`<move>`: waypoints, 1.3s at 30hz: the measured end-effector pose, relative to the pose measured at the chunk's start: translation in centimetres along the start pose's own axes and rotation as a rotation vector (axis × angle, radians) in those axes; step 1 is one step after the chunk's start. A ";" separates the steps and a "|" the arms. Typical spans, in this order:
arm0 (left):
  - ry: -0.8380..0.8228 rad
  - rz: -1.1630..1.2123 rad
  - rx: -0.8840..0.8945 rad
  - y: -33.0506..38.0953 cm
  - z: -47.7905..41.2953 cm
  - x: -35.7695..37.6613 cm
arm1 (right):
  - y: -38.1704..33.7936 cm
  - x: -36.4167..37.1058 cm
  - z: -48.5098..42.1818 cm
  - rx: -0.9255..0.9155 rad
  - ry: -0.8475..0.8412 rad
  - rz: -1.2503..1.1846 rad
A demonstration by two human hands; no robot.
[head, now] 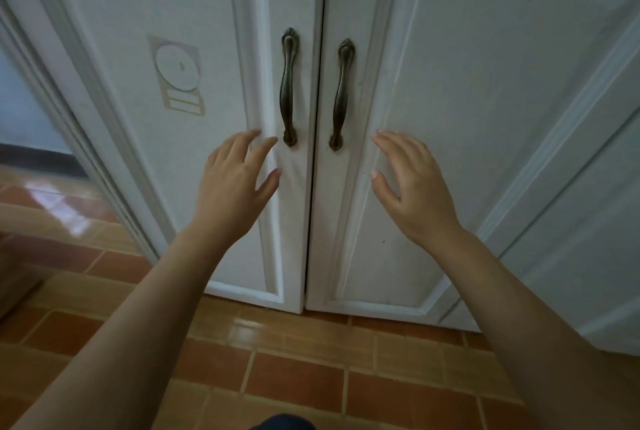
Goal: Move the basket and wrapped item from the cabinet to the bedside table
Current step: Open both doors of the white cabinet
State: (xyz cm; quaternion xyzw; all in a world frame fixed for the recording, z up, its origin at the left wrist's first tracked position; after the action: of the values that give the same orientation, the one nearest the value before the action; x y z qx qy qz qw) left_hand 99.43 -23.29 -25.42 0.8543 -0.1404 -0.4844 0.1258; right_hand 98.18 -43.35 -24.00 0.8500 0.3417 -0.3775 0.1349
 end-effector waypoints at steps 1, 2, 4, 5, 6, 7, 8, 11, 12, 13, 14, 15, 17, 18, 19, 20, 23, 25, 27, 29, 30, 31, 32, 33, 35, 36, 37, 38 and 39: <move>0.021 0.013 -0.001 0.1 0.1 0.1 | 0.1 0.1 -0.1 -0.010 0.015 0.005; 0.039 0.023 0.000 0.2 0.2 0.0 | 0.1 0.2 -0.1 -0.015 0.028 0.011; 0.060 0.033 0.007 0.5 0.4 0.1 | 0.0 0.4 -0.3 -0.026 0.047 0.015; 0.062 0.033 0.008 0.6 0.4 0.2 | -0.1 0.6 -0.4 -0.025 0.051 0.012; 0.060 0.031 0.005 0.6 0.3 0.4 | -0.2 0.8 -0.5 -0.023 0.052 0.008; 0.056 0.031 -0.001 0.6 0.3 0.6 | -0.2 0.9 -0.6 -0.020 0.054 0.001; 0.053 0.030 -0.006 0.5 0.2 0.7 | -0.3 1.1 -0.8 -0.017 0.055 -0.007; 0.062 0.039 -0.024 0.8 -0.1 0.9 | -0.3 1.7 -1.3 0.021 0.048 -0.057; 0.070 0.045 -0.027 1.0 -0.2 0.8 | -0.1 1.9 -1.5 0.051 0.046 -0.097; 0.080 0.049 -0.029 1.2 -0.2 0.7 | 0.1 2.0 -1.6 0.079 0.046 -0.138; 0.089 0.052 -0.032 1.4 -0.4 0.6 | 0.3 2.1 -1.9 0.099 0.052 -0.172; 0.097 0.057 -0.035 1.6 -0.6 0.5 | 0.4 2.1 -2.2 0.114 0.066 -0.198; 0.115 0.078 -0.038 1.8 -1.0 0.1 | 0.7 1.8 -3.1 0.142 0.117 -0.234; 0.125 0.092 -0.040 2.0 -1.2 0.0 | 0.9 1.7 -3.5 0.157 0.143 -0.248; 0.130 0.106 -0.041 2.0 -1.3 0.0 | 1.1 1.6 -3.8 0.170 0.162 -0.263; 0.130 0.117 -0.040 2.0 -1.3 0.1 | 1.2 1.6 -4.1 0.181 0.177 -0.283; 0.111 0.120 -0.031 1.8 -1.1 0.8 | 1.3 1.6 -4.9 0.204 0.204 -0.360; 0.101 0.116 -0.028 1.5 -1.1 1.2 | 1.3 1.7 -5.4 0.217 0.210 -0.394; 0.094 0.113 -0.031 1.2 -1.1 1.4 | 1.5 1.8 -5.7 0.259 0.236 -0.454; 0.090 0.118 -0.047 1.0 -1.1 1.5 | 1.7 1.9 -5.7 0.309 0.255 -0.518; 0.089 0.121 -0.057 0.9 -1.0 1.5 | 1.8 1.9 -5.7 0.324 0.257 -0.536; 0.088 0.125 -0.067 0.8 -0.8 1.7 | 1.8 1.9 -5.8 0.328 0.256 -0.543; 0.086 0.129 -0.077 0.6 -0.5 1.9 | 1.8 1.9 -5.8 0.329 0.252 -0.541; 0.080 0.132 -0.088 0.5 -0.2 2.1 | 1.9 1.9 -5.9 0.327 0.245 -0.535; 0.051 0.135 -0.109 0.1 0.3 3.1 | 1.8 1.8 -6.0 0.323 0.226 -0.522; 0.028 0.135 -0.120 -0.1 0.5 3.7 | 1.8 1.8 -6.1 0.319 0.220 -0.514; 0.005 0.131 -0.127 -0.2 0.5 4.4 | 1.8 1.7 -6.1 0.314 0.215 -0.507; -0.014 0.121 -0.129 -0.4 0.5 5.0 | 1.8 1.7 -6.1 0.310 0.211 -0.503; -0.031 0.108 -0.125 -0.5 0.5 5.6 | 1.7 1.7 -6.2 0.307 0.204 -0.501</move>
State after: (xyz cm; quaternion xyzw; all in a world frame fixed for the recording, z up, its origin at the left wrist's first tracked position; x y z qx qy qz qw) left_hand 101.82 -24.92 -30.21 0.8284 -0.1580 -0.4978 0.2025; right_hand 103.54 -40.76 -21.13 0.7833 0.4915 -0.3587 -0.1274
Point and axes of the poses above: each hand's wrist, its own z-axis away from the middle knuckle, its own x-axis out of the palm, y = z × x, the point moved 9 cm from there along -z, towards the middle knuckle, and after that the axes turned 15 degrees about -x, right-handed, at the moved point
